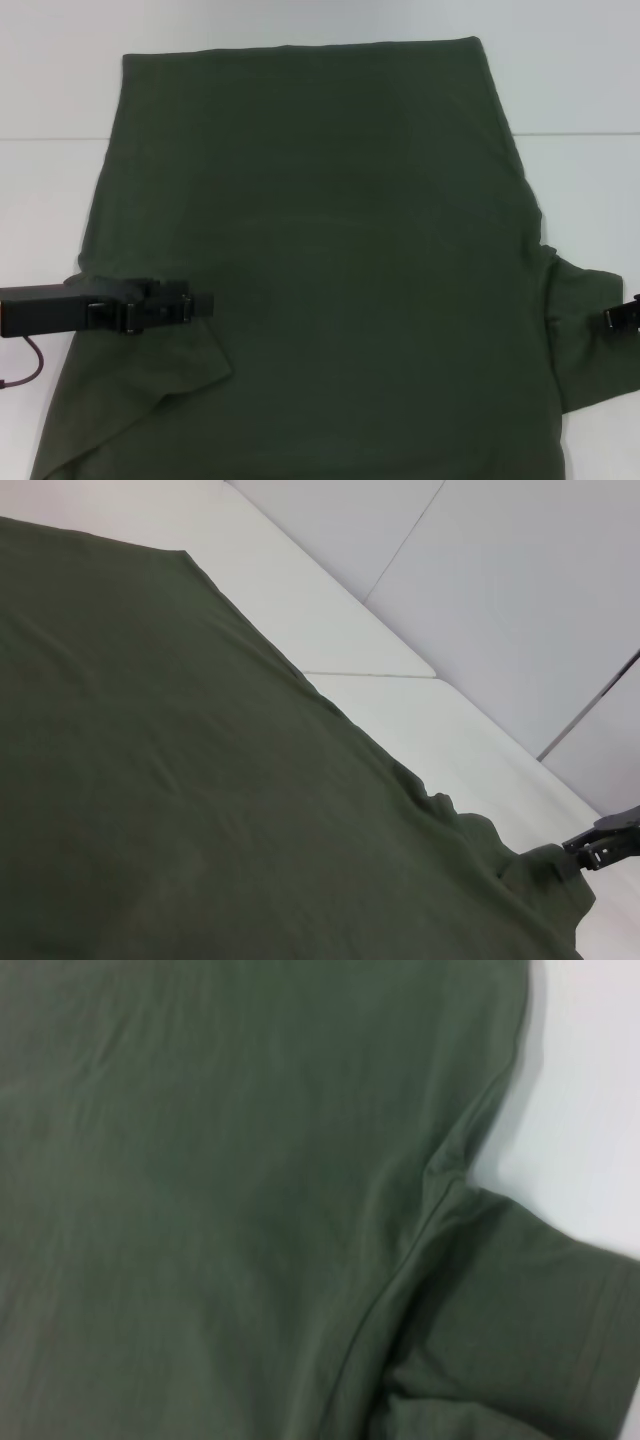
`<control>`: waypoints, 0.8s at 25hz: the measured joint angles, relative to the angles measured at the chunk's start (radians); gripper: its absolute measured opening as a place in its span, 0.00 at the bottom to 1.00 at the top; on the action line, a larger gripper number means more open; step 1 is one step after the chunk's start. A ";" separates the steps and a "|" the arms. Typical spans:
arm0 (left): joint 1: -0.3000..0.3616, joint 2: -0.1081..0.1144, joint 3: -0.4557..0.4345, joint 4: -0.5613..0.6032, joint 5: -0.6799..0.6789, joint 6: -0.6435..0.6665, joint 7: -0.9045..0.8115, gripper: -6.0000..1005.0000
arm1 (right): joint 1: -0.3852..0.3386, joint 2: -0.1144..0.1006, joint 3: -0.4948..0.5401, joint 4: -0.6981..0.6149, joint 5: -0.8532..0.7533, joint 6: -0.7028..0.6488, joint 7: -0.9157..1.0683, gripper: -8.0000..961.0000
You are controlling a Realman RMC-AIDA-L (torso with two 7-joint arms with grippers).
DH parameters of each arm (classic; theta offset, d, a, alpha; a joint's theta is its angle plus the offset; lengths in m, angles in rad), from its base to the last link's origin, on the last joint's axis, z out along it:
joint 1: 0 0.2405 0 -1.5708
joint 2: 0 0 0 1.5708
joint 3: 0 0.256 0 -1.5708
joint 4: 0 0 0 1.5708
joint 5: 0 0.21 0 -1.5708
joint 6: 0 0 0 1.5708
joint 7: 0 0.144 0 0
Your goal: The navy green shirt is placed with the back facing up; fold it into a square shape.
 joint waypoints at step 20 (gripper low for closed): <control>0.003 -0.002 -0.010 0.006 0.000 0.006 -0.001 0.59 | -0.018 0.000 -0.001 0.000 -0.067 0.150 0.085 0.02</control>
